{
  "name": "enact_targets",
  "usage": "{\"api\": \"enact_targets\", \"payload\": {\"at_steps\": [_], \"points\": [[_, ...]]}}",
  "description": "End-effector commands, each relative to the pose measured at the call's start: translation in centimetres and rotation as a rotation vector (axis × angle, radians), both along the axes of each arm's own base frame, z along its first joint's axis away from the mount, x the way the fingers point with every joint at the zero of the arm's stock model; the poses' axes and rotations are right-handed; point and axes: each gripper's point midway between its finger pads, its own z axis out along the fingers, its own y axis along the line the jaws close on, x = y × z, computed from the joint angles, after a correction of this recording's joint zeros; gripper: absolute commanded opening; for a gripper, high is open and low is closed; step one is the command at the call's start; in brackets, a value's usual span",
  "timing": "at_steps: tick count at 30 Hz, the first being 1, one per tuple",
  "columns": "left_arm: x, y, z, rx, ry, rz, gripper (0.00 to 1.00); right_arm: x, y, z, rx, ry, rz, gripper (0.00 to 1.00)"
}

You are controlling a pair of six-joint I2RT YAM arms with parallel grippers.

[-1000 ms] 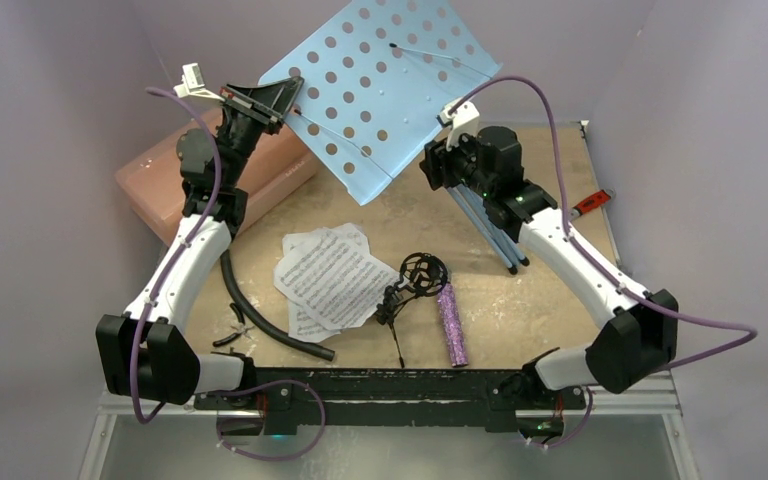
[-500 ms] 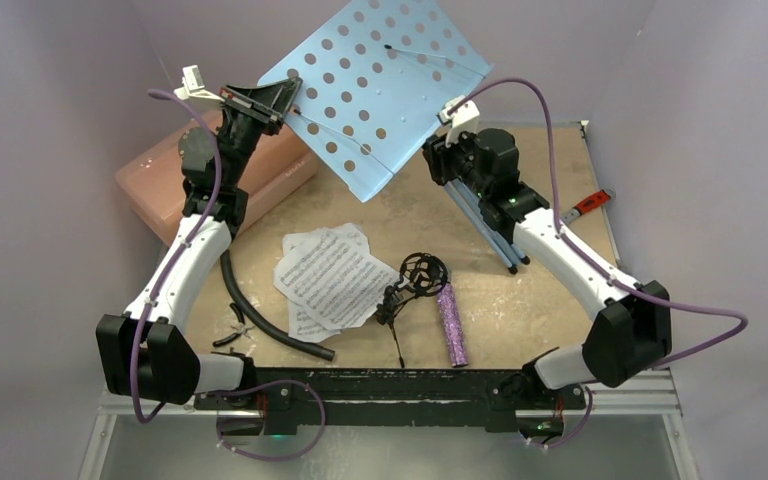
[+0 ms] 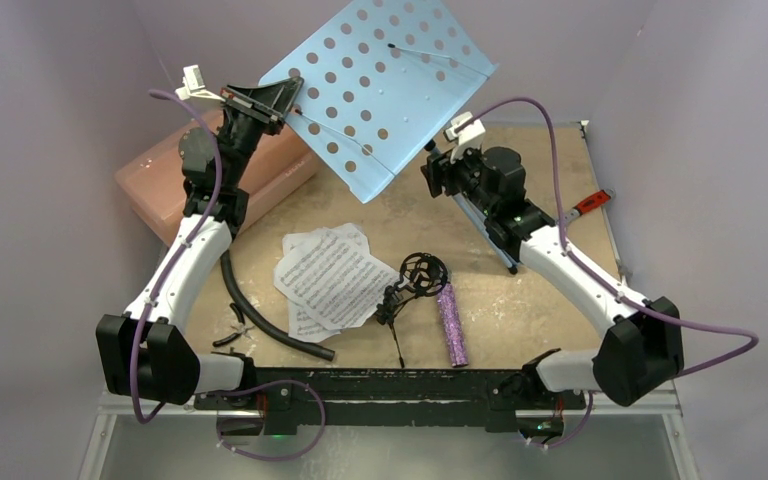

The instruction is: Set up the instrument practice props

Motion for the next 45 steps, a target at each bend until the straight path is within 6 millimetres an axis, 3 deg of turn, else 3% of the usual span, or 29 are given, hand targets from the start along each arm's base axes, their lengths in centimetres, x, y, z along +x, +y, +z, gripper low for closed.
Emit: {"api": "enact_targets", "payload": {"at_steps": [1, 12, 14, 26, 29, 37, 45], "points": [[-6.2, -0.5, 9.4, -0.1, -0.313, -0.096, 0.0, 0.3, 1.2, 2.4, 0.07, -0.072, 0.036, 0.66], [-6.5, -0.4, 9.6, -0.119, -0.312, -0.103, 0.0, 3.7, 2.3, 2.5, 0.062, -0.075, 0.005, 0.61], [-6.5, -0.3, 9.6, -0.13, -0.313, -0.105, 0.0, 4.0, 2.3, 3.0, 0.064, -0.097, 0.002, 0.56], [-6.7, 0.0, 10.1, -0.152, -0.326, -0.1, 0.0, 4.4, 2.2, 5.8, 0.115, -0.176, -0.017, 0.0], [-6.8, 0.0, 10.1, -0.155, -0.333, -0.102, 0.0, 3.9, 2.1, 7.2, 0.149, -0.198, -0.013, 0.0], [-6.6, -0.1, 9.4, -0.172, -0.313, -0.117, 0.37, 2.1, 0.9, 10.4, 0.226, -0.274, -0.031, 0.0], [-6.5, -0.1, 8.3, -0.154, -0.284, -0.107, 0.7, 2.2, -0.3, 11.4, 0.27, -0.27, -0.098, 0.0]]}}
